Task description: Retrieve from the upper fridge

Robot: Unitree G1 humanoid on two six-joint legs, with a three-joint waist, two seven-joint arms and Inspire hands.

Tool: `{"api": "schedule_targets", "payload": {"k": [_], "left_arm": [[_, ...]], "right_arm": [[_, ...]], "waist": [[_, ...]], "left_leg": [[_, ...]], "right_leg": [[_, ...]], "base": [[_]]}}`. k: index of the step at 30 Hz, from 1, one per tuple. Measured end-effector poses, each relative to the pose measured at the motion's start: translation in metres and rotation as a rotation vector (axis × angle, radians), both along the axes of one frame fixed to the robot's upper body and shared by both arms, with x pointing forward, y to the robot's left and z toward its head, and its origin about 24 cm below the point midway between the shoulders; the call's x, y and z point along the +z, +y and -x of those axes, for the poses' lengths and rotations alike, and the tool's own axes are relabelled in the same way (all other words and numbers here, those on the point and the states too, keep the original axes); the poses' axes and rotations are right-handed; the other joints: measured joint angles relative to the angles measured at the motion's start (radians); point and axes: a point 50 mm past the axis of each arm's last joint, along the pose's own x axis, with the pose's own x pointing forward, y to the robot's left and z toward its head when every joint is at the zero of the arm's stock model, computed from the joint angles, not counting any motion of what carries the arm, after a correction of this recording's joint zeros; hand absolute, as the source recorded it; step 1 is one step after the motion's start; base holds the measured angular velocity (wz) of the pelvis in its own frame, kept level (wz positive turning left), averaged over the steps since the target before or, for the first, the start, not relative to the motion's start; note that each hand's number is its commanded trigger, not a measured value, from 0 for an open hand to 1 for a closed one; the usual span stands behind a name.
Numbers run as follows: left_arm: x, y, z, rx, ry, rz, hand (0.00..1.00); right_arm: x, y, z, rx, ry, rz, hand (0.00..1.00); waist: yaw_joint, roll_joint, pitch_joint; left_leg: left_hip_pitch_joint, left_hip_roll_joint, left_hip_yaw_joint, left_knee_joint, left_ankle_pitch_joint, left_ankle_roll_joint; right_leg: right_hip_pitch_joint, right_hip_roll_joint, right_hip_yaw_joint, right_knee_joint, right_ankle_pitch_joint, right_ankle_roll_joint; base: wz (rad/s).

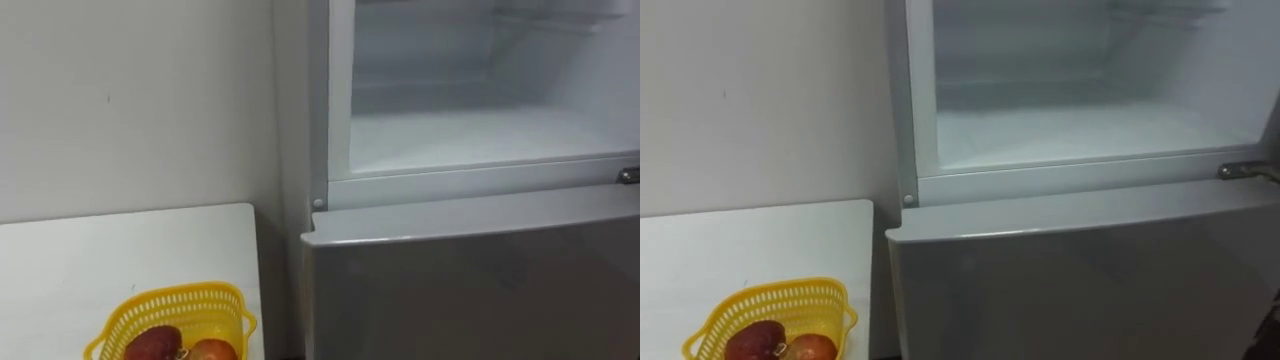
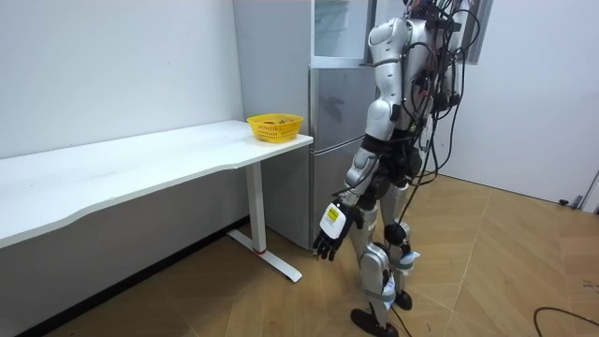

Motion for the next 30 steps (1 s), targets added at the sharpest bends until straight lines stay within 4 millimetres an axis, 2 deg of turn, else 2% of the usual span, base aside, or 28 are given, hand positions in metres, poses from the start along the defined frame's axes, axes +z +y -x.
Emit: {"api": "schedule_targets", "payload": {"k": [4, 10, 14, 19, 24, 30], "left_arm": [[0.002, 0.007, 0.001, 0.036, -0.012, -0.014, 0.0], [0.007, 0.016, -0.004, 0.089, -0.058, -0.038, 0.0], [0.009, 0.021, -0.009, 0.111, -0.088, -0.056, 0.0], [0.01, 0.022, -0.005, 0.118, -0.08, -0.06, 0.0], [0.011, 0.023, 0.006, 0.132, -0.051, -0.062, 0.0], [0.011, 0.023, 0.007, 0.107, -0.034, -0.054, 0.0]], "right_arm": [[0.002, -0.019, 0.002, -0.136, -0.126, -0.106, 0.0], [0.017, -0.045, 0.007, -0.256, -0.255, -0.114, 0.0], [0.027, -0.052, 0.002, -0.279, -0.306, -0.101, 0.0], [0.037, -0.06, -0.001, -0.316, -0.362, -0.089, 0.0], [0.044, -0.064, -0.006, -0.322, -0.401, -0.08, 0.0], [0.055, -0.067, -0.015, -0.311, -0.459, -0.048, 0.0]], "waist": [[-0.02, -0.002, 0.0015], [-0.029, -0.009, 0.0049], [-0.042, -0.021, 0.0095], [-0.051, -0.036, 0.007], [-0.072, -0.036, 0.0058], [-0.073, -0.029, 0.003]], "left_leg": [[-0.002, 0.0, 0.001, 0.0, 0.0, 0.0], [-0.006, 0.0, 0.005, -0.002, 0.0, 0.0], [-0.006, 0.0, 0.011, -0.002, 0.001, -0.001], [-0.018, 0.0, 0.021, -0.002, 0.001, -0.001], [-0.023, 0.0, 0.021, -0.001, 0.001, -0.001], [-0.021, 0.0, 0.025, 0.0, 0.001, -0.001]], "right_leg": [[-0.002, 0.0, 0.001, 0.0, 0.0, 0.0], [-0.015, 0.002, 0.011, 0.017, -0.001, -0.001], [-0.016, 0.002, 0.018, 0.016, -0.002, -0.001], [-0.033, 0.002, 0.022, 0.016, -0.003, 0.0], [-0.032, 0.002, 0.02, 0.016, -0.003, 0.0], [-0.034, 0.003, 0.024, 0.017, -0.003, 0.0]], "base": [[0.0], [-0.05], [-0.04], [-0.04], [0.01], [-0.01]]}}
